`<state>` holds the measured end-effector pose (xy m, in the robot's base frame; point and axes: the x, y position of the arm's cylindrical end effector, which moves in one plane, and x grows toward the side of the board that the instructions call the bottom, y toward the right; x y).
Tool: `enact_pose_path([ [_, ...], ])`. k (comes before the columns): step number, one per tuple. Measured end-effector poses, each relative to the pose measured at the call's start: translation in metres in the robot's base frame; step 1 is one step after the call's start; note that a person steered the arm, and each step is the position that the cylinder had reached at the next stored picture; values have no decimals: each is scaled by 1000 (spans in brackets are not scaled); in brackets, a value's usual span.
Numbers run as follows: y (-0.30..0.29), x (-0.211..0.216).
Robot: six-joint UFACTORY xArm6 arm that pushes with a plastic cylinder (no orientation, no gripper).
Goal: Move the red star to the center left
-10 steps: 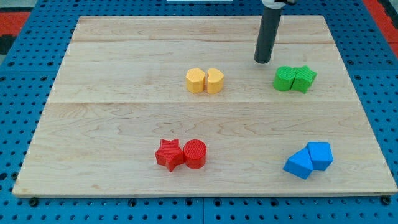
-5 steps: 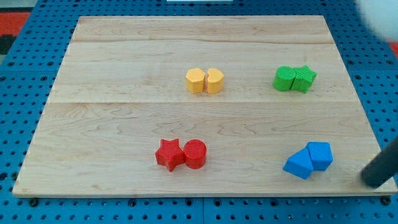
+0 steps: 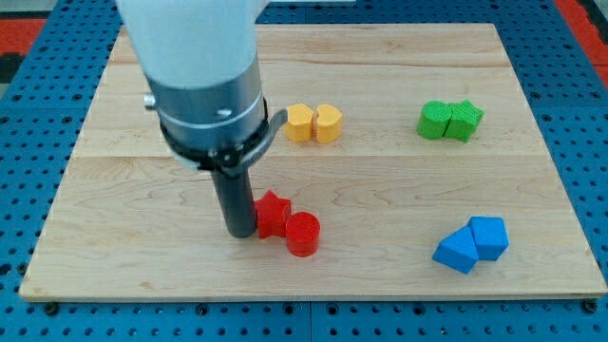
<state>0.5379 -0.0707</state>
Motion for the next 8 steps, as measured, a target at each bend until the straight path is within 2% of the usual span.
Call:
enact_pose_path([
  [1,-4,-3],
  [2,1,25],
  [3,33,29],
  [4,63,19],
  [6,47,-24],
  [7,3,-57],
  [8,-89,-110],
])
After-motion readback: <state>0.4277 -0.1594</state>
